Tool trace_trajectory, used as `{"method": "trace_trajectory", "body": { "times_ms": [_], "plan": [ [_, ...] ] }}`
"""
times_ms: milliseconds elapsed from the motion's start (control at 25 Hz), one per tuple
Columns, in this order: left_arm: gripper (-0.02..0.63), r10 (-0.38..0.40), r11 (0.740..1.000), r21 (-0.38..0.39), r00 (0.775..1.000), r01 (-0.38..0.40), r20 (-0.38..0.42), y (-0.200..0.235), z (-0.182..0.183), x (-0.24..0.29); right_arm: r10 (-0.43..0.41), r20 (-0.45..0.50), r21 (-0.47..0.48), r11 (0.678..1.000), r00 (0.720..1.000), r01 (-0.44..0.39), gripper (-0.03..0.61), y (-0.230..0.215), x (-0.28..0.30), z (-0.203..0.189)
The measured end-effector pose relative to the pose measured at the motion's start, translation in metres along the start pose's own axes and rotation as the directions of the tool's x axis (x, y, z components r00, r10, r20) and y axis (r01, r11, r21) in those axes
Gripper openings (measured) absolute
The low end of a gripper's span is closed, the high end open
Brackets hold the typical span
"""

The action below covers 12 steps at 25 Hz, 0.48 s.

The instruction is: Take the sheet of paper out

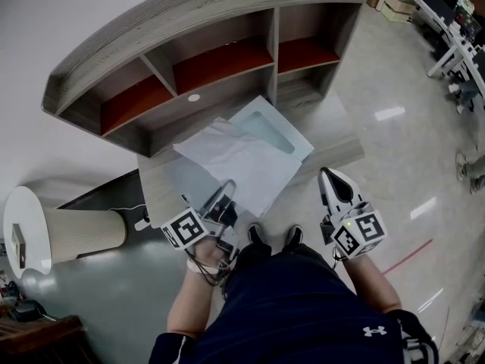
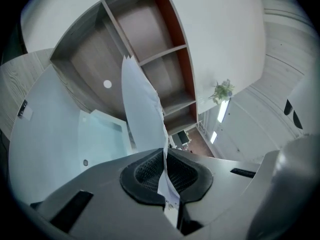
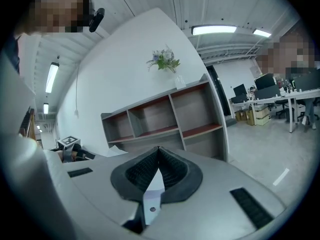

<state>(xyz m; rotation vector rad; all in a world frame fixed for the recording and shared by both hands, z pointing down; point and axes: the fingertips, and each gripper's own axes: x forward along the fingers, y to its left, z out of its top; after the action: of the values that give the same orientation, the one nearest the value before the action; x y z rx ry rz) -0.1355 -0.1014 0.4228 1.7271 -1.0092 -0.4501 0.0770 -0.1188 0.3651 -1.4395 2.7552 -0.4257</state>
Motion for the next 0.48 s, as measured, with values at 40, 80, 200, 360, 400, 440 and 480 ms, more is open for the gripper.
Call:
{"method": "trace_trajectory", "body": {
  "times_ms": [40, 80, 200, 360, 400, 440, 480],
  "plan": [
    [0.015, -0.005, 1.0, -0.006, 1.0, 0.005, -0.007, -0.005, -0.003, 0.0, -0.003, 0.002, -0.001, 1.0, 1.0, 0.003, 0.012, -0.001, -0.001, 0.001],
    [0.015, 0.006, 1.0, 0.011, 1.0, -0.006, -0.019, -0.007, -0.004, -0.002, -0.006, 0.004, -0.001, 1.0, 1.0, 0.006, 0.012, -0.002, -0.002, 0.003],
    [0.015, 0.026, 0.995, 0.093, 0.999, -0.022, -0.046, -0.016, -0.006, -0.006, -0.011, 0.009, 0.001, 1.0, 1.0, 0.011, 0.012, -0.003, -0.005, 0.008],
    [0.015, -0.065, 0.974, 0.212, 0.995, 0.08, -0.075, -0.048, -0.007, 0.0, -0.008, 0.018, -0.006, 1.0, 1.0, 0.008, 0.012, -0.002, -0.007, 0.015],
    [0.015, -0.07, 0.967, 0.238, 0.994, 0.088, -0.084, -0.054, -0.008, 0.0, -0.007, 0.022, -0.006, 1.0, 1.0, 0.007, 0.012, -0.001, -0.008, 0.017],
    [0.015, -0.073, 0.96, 0.263, 0.993, 0.096, -0.093, -0.059, -0.01, 0.0, -0.007, 0.026, -0.005, 1.0, 1.0, 0.007, 0.012, -0.001, -0.009, 0.019],
    [0.015, -0.078, 0.952, 0.286, 0.992, 0.105, -0.103, -0.064, -0.011, 0.001, -0.008, 0.031, -0.005, 1.0, 0.999, 0.008, 0.012, -0.001, -0.01, 0.022]
  ]
}}
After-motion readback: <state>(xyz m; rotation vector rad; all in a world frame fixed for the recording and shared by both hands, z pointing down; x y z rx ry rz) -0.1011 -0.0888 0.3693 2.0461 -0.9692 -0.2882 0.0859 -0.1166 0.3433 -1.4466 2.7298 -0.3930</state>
